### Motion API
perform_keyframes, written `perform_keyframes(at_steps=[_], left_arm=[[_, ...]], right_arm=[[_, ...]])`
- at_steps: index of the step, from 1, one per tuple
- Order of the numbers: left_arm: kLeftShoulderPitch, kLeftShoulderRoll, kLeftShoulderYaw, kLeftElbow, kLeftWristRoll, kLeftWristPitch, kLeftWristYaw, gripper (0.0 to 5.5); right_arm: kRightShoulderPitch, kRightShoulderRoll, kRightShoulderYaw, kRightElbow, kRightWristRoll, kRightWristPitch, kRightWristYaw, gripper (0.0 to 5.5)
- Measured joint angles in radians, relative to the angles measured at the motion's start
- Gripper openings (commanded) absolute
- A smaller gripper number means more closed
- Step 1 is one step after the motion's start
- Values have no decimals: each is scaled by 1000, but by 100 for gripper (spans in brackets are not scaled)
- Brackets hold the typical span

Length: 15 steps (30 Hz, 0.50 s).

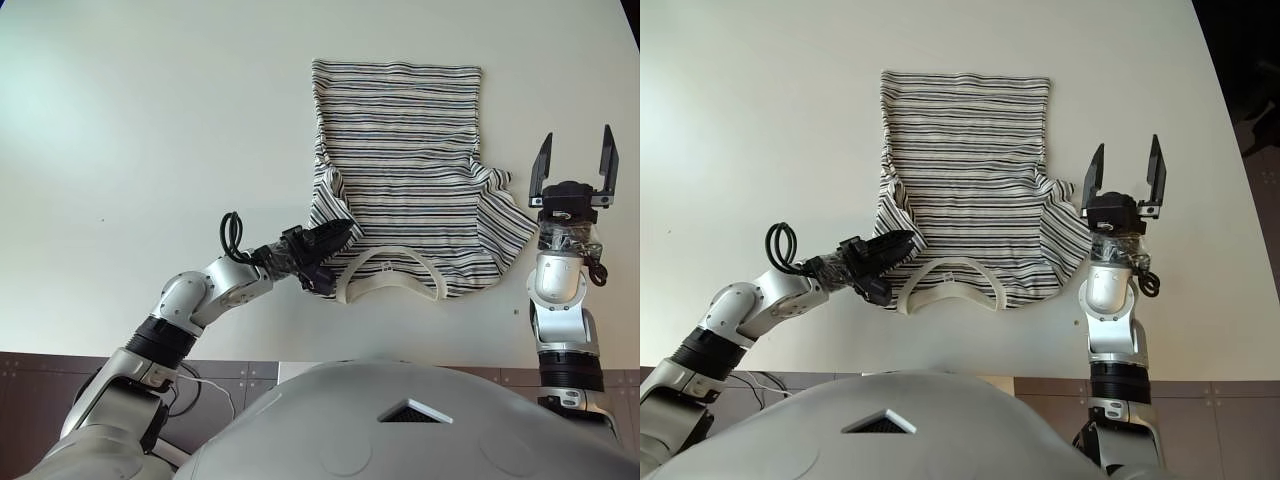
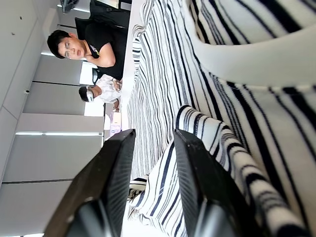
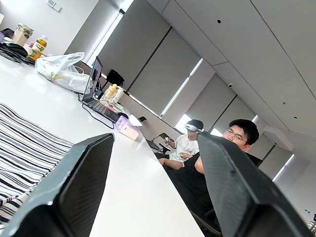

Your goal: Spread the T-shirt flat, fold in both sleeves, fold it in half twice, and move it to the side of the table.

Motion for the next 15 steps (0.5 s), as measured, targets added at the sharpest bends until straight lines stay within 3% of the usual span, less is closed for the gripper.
perform_keyframes(at_steps=[5,11,15], left_arm=[[20,1,10,-6,-75,-1,-30,252],[59,-29,111,-139,-384,-56,-29,252],[75,-46,113,-132,-389,-69,-39,252]], right_arm=[[27,-27,-35,-32,-2,0,1,308],[252,-168,-200,-224,4,-36,95,308],[422,-234,-209,-390,38,-90,252,308]])
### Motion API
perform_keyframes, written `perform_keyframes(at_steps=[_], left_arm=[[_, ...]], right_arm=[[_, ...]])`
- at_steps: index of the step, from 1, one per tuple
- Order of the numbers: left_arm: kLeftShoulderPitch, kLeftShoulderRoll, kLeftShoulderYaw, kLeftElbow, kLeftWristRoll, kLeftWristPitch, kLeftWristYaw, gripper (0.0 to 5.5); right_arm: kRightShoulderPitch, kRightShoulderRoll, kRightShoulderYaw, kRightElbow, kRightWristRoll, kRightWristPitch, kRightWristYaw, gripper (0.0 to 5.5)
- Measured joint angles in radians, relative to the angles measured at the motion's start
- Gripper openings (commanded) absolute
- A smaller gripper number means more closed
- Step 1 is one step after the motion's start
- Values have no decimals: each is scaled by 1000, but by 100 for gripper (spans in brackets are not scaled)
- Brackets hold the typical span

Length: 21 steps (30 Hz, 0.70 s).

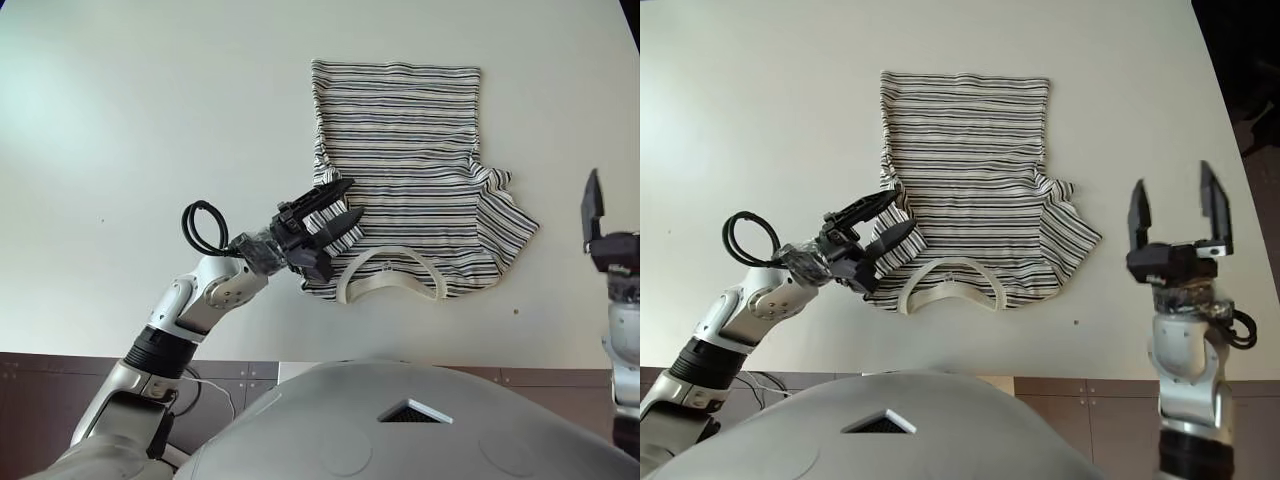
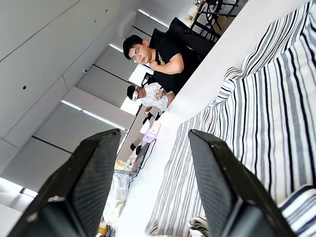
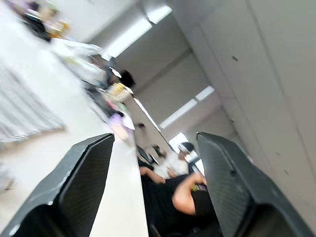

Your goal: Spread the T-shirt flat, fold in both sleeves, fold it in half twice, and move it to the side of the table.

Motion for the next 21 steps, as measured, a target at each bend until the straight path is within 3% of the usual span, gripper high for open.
perform_keyframes(at_steps=[4,7,15,21], left_arm=[[19,1,52,2,-33,2,-3,252],[37,0,86,1,-50,9,-4,252],[101,-67,155,-56,-142,38,3,252],[132,-70,202,-98,-143,39,-1,252]], right_arm=[[118,-48,-58,-65,29,8,123,308],[124,-76,-63,-22,-81,43,167,308],[-13,-198,104,197,-394,85,213,308],[-58,-247,149,228,-398,90,224,308]])
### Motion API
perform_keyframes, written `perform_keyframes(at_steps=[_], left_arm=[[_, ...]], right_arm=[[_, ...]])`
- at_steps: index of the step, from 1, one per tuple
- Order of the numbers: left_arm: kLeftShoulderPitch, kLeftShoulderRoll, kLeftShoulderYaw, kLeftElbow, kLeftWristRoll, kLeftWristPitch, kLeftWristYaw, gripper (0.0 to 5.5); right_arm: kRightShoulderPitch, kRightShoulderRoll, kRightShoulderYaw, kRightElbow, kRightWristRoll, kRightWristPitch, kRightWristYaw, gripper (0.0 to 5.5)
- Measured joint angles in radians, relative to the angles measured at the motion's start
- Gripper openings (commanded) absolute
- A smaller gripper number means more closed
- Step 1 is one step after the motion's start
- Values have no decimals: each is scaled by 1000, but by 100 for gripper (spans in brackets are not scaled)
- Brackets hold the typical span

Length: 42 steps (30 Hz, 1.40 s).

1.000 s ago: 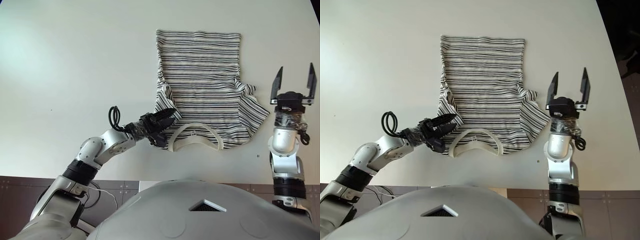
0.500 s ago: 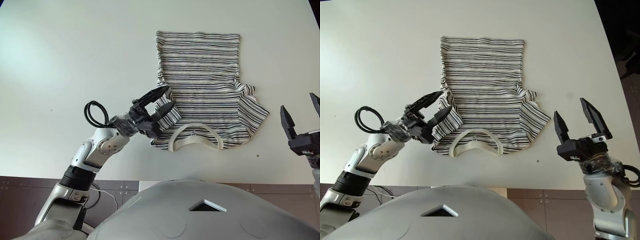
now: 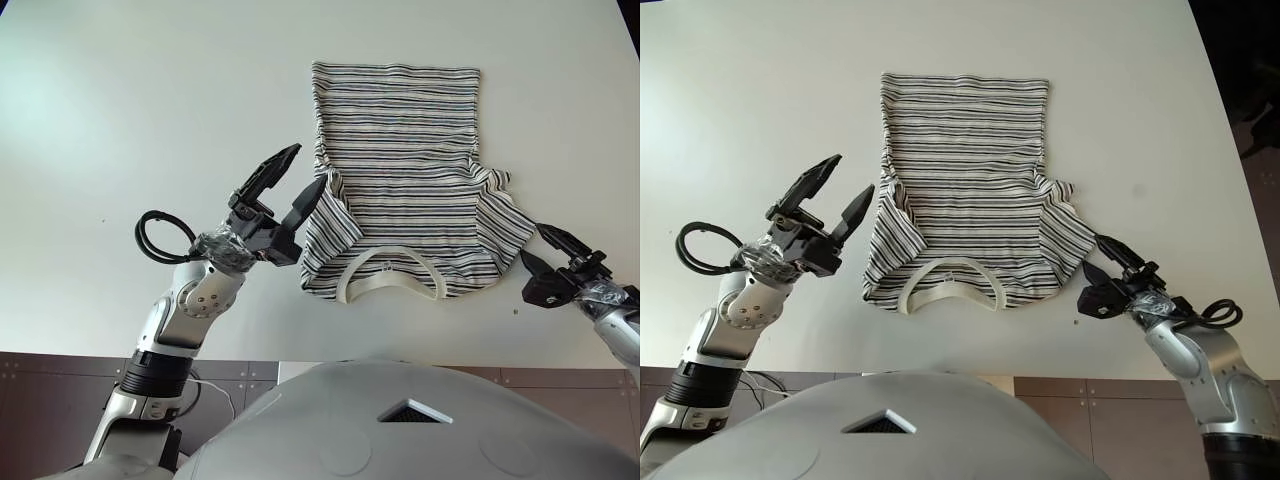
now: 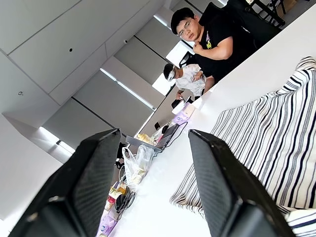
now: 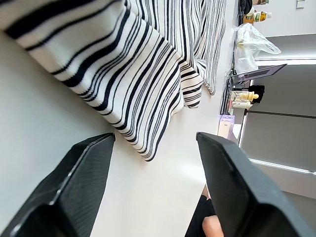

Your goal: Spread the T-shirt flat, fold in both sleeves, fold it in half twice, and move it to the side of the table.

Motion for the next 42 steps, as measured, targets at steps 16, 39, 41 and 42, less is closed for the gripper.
perform_keyframes(at_steps=[16,39,41,42], left_arm=[[53,-28,19,-19,3,-2,-10,252],[56,-51,17,-19,29,-10,-11,256],[56,-55,17,-19,30,-10,-11,256],[56,-56,17,-19,30,-10,-11,256]], right_arm=[[-199,-38,107,161,14,39,-42,308],[-234,-81,175,242,15,53,-148,11],[-235,-83,179,245,15,50,-157,11],[-236,-84,181,245,14,49,-160,11]])
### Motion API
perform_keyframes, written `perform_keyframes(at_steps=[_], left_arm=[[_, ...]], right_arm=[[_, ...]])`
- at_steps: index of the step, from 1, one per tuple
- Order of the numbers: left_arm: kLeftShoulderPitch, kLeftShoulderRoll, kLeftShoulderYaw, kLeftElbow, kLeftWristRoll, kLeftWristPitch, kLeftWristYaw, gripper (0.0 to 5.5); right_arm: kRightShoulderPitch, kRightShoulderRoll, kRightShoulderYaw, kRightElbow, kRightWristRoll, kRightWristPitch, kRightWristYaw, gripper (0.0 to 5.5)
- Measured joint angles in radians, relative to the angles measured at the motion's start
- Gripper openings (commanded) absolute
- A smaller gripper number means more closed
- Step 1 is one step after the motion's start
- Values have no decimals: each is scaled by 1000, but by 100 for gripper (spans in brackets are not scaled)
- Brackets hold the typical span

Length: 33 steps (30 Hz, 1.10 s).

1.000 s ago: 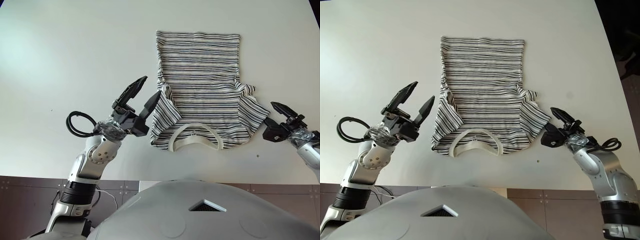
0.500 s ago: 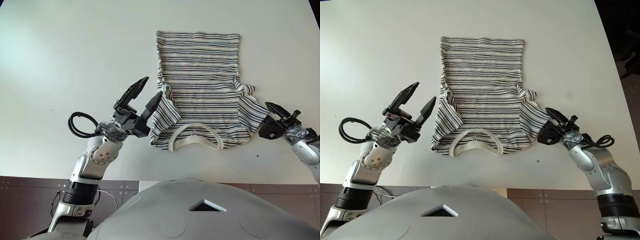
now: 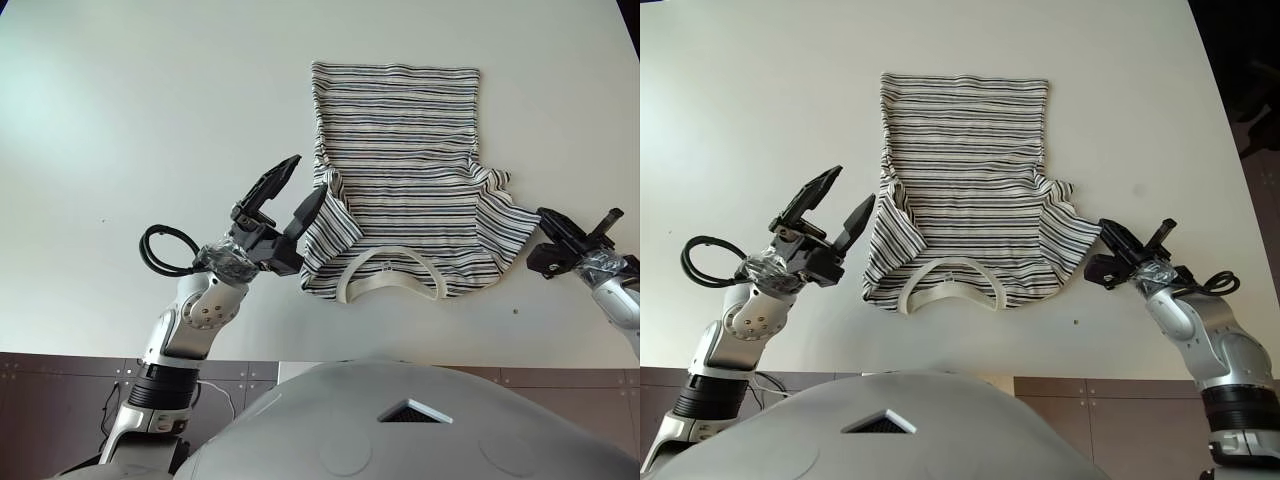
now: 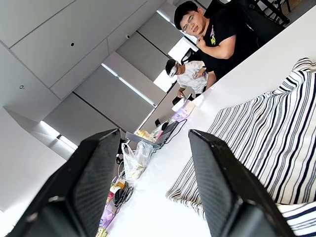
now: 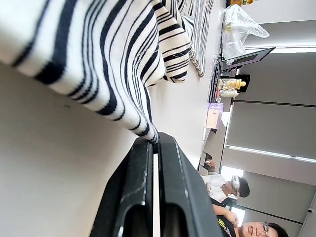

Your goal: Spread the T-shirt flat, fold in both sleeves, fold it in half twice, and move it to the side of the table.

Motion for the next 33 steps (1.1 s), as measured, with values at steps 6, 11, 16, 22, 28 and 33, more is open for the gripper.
perform_keyframes(at_steps=[6,11,16,22,28,33], left_arm=[[0,-1,0,0,0,-1,-1,256],[-1,1,4,8,3,-6,-1,256],[-2,2,5,23,21,-8,0,256],[0,4,-1,50,75,-30,1,256],[0,5,-18,52,93,-39,0,256],[1,11,-43,62,115,-40,-6,256]], right_arm=[[1,0,6,1,-2,-3,-39,11],[2,25,-10,-34,5,-25,-132,11],[-5,49,-51,-89,43,-45,-177,11],[-4,62,-57,-119,71,-68,-183,11],[-22,105,11,-186,57,-93,-152,11],[-59,127,63,-200,30,-96,-122,11]])
